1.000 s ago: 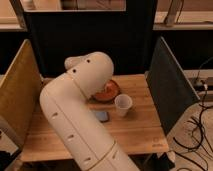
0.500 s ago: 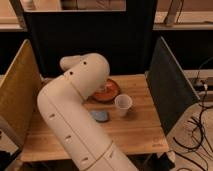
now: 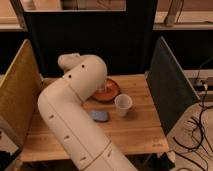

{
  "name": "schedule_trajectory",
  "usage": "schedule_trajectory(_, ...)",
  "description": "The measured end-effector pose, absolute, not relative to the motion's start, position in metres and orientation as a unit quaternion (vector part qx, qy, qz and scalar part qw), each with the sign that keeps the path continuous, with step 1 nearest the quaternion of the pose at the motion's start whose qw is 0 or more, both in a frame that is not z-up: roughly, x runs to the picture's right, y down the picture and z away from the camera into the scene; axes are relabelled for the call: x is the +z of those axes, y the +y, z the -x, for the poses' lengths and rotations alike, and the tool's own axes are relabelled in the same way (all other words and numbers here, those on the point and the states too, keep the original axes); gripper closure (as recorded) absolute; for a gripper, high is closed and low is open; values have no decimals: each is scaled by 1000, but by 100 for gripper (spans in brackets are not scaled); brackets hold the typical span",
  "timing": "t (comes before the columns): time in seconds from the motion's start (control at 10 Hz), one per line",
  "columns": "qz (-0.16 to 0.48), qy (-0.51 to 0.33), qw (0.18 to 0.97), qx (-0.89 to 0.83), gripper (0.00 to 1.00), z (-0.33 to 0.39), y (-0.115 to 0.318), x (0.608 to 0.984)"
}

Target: Place the eraser in the ceramic cup

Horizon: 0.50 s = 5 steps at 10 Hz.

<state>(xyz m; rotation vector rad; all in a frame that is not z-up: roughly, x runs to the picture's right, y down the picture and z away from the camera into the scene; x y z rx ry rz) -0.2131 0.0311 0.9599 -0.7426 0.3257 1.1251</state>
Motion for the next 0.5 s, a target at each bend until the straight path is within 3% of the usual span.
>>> schedule_trajectory(0.5,326,159,736,572,20,178,12,969)
